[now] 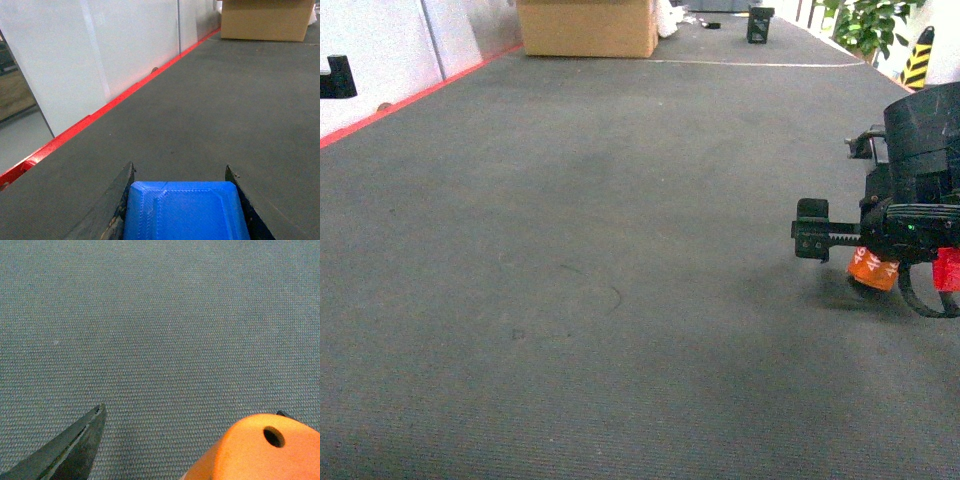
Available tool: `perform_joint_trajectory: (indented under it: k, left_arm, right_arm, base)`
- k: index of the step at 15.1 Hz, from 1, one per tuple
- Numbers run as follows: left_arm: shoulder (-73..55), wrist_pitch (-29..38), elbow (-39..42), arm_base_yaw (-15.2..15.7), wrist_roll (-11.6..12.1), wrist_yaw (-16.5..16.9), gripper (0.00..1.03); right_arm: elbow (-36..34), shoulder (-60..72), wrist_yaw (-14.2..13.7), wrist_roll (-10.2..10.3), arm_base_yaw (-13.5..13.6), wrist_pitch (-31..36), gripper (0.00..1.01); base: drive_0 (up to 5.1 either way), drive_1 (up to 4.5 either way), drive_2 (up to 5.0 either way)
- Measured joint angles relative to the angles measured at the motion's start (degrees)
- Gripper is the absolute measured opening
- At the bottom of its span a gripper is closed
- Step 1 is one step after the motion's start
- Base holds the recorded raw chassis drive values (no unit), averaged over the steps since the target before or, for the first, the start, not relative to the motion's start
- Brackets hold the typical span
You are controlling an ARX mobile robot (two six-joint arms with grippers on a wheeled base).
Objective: Sort blue parts and orange caps into right shelf containers
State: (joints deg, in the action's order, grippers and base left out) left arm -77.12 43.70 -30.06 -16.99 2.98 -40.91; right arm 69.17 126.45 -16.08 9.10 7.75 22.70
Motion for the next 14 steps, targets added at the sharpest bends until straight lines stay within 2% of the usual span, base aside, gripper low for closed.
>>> perform_joint_trajectory:
  k: [14]
  left_arm:
    - [0.0, 0.0, 0.0, 0.0, 0.0, 0.0, 0.41]
  right_arm:
    - [-1.4, 0.0, 1.0, -0.4, -0.1, 0.9, 0.98]
  base:
    - [0.0, 0.00, 0.0]
